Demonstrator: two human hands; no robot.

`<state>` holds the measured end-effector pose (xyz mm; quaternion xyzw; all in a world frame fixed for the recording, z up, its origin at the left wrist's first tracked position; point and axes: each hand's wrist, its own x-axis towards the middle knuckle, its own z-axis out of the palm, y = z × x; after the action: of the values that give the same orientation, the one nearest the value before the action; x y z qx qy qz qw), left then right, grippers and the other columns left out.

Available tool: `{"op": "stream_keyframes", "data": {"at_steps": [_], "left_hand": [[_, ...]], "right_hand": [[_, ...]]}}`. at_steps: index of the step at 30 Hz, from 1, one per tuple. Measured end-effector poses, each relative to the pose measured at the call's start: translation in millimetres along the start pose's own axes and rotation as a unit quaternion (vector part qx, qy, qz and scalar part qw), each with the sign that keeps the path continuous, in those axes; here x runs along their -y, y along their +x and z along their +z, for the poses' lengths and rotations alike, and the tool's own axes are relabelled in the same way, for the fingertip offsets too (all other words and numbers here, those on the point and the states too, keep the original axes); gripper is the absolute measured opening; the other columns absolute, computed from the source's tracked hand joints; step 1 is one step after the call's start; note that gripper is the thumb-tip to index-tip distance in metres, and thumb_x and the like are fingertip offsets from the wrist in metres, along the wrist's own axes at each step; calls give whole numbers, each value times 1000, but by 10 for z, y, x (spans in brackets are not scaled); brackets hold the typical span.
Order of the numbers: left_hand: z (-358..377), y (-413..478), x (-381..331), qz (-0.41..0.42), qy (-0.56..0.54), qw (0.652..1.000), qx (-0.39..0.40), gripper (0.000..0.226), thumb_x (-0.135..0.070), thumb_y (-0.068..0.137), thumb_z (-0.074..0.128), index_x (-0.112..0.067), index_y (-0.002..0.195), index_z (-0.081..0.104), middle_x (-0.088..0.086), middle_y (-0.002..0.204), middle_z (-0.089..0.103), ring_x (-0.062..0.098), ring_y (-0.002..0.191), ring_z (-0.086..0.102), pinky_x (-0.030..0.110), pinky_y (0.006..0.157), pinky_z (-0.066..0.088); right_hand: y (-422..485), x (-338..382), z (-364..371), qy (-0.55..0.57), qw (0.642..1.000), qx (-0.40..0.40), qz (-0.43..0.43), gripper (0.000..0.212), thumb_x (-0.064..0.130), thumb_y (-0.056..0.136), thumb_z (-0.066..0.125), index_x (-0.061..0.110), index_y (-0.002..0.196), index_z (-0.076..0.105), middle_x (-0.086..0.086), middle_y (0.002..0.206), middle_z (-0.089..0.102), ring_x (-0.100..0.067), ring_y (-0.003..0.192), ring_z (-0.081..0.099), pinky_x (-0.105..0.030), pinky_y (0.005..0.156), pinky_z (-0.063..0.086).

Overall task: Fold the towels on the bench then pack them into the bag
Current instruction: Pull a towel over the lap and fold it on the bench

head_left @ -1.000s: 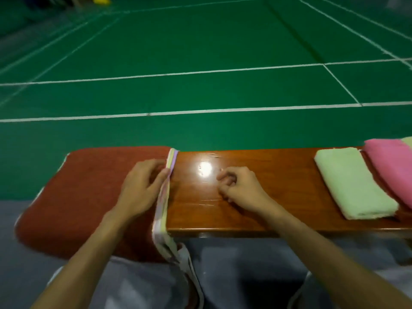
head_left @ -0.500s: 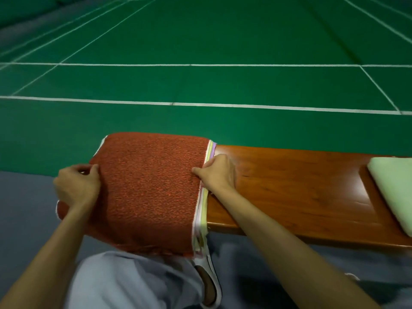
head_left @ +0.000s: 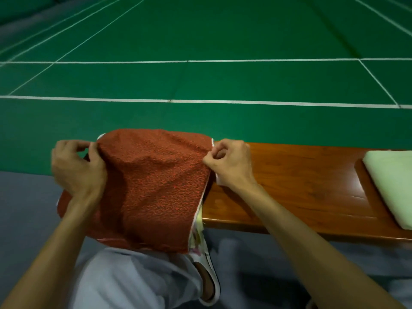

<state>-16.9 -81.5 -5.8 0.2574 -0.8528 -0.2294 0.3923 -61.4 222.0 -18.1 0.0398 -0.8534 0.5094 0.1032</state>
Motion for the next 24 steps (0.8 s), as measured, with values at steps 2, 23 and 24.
{"op": "stream_keyframes", "data": {"at_steps": [2,23,24], "left_hand": [[21,-56,-190,-3,-42,999,33,28,-32,97,57,-7,98,69,15,103,69,33,98,62,41,86,44],[928,-1890,-1518,260,152,867,397,111,-84,84,13,-3,158,31,25,169,10,40,157,-1,52,127,4],[917,-1865,-1553,271,139,868,393,110,-85,84,17,-1,153,38,23,169,10,38,158,-1,51,127,5]], "right_hand": [[-13,-15,-208,124,990,-29,67,14,10,68,80,13,64,68,2,57,70,-6,51,62,-28,53,52],[-148,-1592,-2162,-198,966,-139,86,31,4,86,65,17,115,65,-10,97,69,-31,87,65,-38,81,50],[-148,-1589,-2163,-249,957,-132,68,34,9,87,65,17,120,64,-12,106,67,-35,95,64,-42,84,50]]}}
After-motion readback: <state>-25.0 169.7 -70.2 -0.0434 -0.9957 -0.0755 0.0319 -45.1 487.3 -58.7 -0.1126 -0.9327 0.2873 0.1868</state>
